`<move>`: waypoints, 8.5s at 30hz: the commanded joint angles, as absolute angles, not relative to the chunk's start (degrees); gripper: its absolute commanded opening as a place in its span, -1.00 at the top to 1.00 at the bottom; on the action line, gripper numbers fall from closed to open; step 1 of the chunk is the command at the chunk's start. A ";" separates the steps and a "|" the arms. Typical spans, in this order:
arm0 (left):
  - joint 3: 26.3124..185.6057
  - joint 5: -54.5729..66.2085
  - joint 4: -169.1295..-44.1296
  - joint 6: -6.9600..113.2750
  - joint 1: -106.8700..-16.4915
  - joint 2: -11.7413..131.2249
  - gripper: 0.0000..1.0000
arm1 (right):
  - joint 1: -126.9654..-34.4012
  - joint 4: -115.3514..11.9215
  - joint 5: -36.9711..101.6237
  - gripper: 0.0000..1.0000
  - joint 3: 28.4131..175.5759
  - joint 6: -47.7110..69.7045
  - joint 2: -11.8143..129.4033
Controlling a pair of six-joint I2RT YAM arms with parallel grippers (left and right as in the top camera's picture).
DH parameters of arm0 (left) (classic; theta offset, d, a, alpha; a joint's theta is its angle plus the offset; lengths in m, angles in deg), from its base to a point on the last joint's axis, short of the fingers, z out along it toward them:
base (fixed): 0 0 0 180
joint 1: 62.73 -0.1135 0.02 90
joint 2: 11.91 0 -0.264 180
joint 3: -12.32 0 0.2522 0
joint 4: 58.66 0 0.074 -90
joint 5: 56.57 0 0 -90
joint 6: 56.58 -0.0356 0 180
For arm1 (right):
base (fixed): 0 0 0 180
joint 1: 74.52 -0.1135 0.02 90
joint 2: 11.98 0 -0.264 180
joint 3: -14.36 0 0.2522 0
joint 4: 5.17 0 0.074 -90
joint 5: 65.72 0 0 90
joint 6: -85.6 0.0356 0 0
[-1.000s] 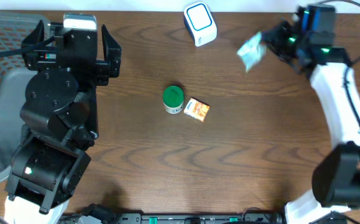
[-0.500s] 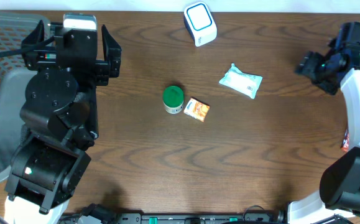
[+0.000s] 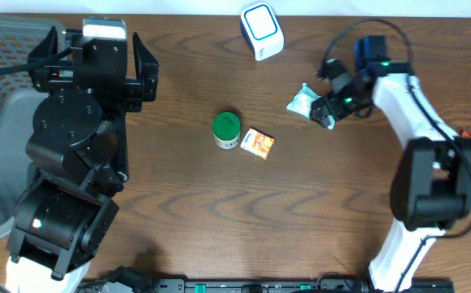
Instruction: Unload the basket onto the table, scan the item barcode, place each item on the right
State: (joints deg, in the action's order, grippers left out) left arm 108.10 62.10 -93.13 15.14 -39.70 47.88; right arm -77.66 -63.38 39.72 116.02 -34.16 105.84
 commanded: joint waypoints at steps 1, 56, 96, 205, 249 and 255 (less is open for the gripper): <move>109.02 62.45 -93.00 14.61 -39.94 47.56 -1.00 | -78.88 -59.88 40.25 -0.99 115.95 -40.48 107.66; 109.02 62.45 -93.00 14.59 -39.94 47.56 -1.00 | -51.93 -66.59 26.22 0.21 116.13 -23.34 102.80; 109.02 62.45 -93.00 14.61 -39.94 47.56 -1.00 | -64.80 -65.01 27.14 -0.12 114.49 -9.09 111.02; 109.02 62.43 -93.00 14.61 -39.94 47.56 -1.00 | -105.70 -57.74 28.95 -0.53 111.58 62.45 109.36; 109.02 62.45 -93.00 14.61 -39.94 47.56 -1.00 | -78.75 -86.00 64.36 0.04 112.08 25.23 105.23; 109.02 62.43 -93.00 14.61 -39.94 47.56 -1.00 | -78.40 -86.06 64.97 0.06 112.08 25.07 105.23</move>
